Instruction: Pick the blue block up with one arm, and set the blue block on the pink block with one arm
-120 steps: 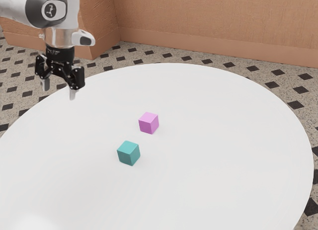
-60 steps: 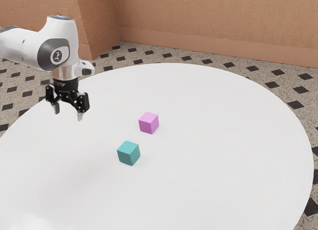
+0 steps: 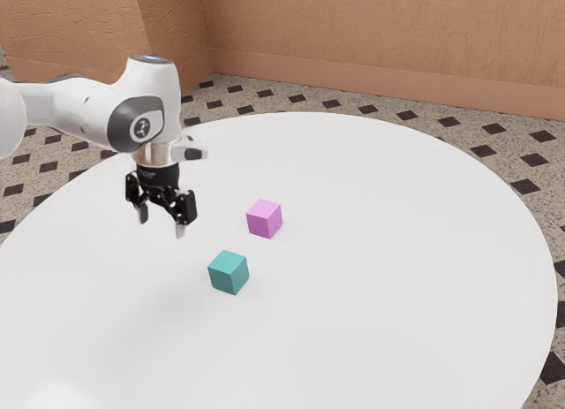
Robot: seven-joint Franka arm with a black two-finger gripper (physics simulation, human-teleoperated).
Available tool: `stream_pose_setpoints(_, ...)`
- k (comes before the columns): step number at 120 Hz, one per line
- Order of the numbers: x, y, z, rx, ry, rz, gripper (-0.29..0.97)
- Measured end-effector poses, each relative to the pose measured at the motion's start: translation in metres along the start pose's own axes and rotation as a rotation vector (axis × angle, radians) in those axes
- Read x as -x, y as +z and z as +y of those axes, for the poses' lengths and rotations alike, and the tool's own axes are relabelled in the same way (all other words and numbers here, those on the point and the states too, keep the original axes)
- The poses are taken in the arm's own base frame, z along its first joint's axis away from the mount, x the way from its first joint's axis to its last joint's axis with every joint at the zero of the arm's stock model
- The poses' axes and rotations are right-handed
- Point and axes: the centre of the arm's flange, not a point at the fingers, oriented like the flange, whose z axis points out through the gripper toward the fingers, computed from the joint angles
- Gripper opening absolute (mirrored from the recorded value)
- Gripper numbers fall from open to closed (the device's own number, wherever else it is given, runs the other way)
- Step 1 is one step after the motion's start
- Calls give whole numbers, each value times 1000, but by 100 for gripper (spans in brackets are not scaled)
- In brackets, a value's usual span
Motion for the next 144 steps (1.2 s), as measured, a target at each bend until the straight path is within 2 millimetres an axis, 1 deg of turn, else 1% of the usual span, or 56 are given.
stream_pose_setpoints(8,-4,12,-16,7,-29,-10,68)
stream_pose_setpoints(13,-10,22,-19,6,-33,-19,68)
stream_pose_setpoints(20,-19,33,-11,0,-18,-28,68)
stream_pose_setpoints(25,-24,36,-5,-3,-9,-30,68)
stream_pose_setpoints(35,-30,34,0,-6,2,-15,68)
stream_pose_setpoints(42,-36,30,10,-9,19,0,68)
stream_pose_setpoints(48,-40,32,18,-3,24,-1,68)
stream_pose_setpoints(52,-43,39,20,5,20,-7,68)
stream_pose_setpoints(58,-48,53,21,21,5,-24,68)
stream_pose_setpoints(64,-57,63,23,32,-7,-29,68)
stream_pose_setpoints(75,-72,70,33,40,-8,-18,68)
stream_pose_setpoints(82,-77,73,36,44,-10,-17,68)
stream_pose_setpoints(92,-81,86,40,52,-17,-27,68)
stream_pose_setpoints(106,-96,94,48,57,-21,-18,68)
stream_pose_setpoints(120,-104,102,62,57,-11,-17,68)
stream_pose_setpoints(130,-112,116,62,59,-23,-29,68)
stream_pose_setpoints(144,-123,130,69,56,-23,-36,68)
